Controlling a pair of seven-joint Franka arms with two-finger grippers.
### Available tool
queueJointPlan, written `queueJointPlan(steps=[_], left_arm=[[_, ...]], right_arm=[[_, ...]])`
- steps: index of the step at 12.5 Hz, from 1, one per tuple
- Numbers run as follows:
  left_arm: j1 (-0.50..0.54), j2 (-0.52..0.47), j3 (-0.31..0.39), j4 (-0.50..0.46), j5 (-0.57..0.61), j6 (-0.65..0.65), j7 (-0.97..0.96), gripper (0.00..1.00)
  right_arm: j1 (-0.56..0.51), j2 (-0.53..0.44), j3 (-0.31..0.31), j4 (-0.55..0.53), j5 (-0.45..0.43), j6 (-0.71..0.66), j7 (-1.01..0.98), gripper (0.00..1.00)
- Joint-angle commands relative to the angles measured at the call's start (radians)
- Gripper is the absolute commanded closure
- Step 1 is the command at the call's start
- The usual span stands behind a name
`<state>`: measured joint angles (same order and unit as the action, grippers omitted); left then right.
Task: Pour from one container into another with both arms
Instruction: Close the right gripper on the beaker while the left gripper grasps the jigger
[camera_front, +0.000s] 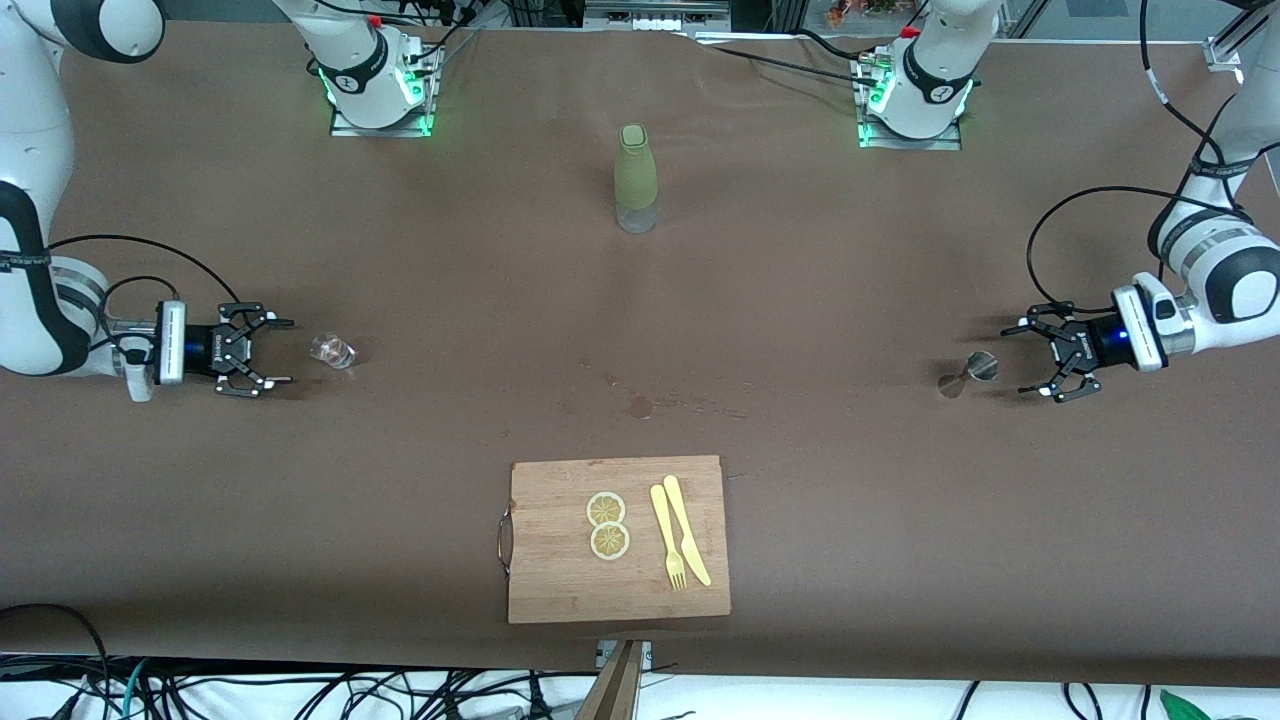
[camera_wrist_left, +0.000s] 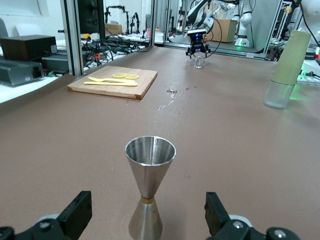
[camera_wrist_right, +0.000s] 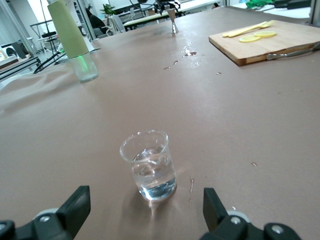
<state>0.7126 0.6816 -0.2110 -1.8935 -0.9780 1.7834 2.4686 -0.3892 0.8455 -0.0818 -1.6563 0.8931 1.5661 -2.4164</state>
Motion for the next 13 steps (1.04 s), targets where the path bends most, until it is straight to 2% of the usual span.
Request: queueJointPlan(steps=[1, 6, 10, 12, 13], left_arm=[[-0.009, 0.024, 0.013, 0.007, -0.054, -0.019, 0.096, 0.00], [-0.045, 0.078, 0.013, 0.011, -0.139, -0.018, 0.144, 0.00], [-0.062, 0.117, 0.018, 0.020, -0.159, -0.018, 0.185, 0.00], [-0.079, 0.133, 0.025, 0.020, -0.197, -0.018, 0.213, 0.00], [-0.084, 0.137, 0.025, 0.020, -0.199, -0.018, 0.213, 0.00]], right_arm=[[0.001, 0.032, 0.014, 0.009, 0.030, -0.006, -0.064, 0.00], [0.049, 0.044, 0.020, 0.007, 0.032, -0.001, -0.108, 0.00], [0.073, 0.049, 0.020, 0.009, 0.040, 0.003, -0.109, 0.00], [0.076, 0.050, 0.020, 0.009, 0.044, 0.003, -0.109, 0.02], [0.076, 0.050, 0.020, 0.009, 0.043, 0.003, -0.109, 0.07]])
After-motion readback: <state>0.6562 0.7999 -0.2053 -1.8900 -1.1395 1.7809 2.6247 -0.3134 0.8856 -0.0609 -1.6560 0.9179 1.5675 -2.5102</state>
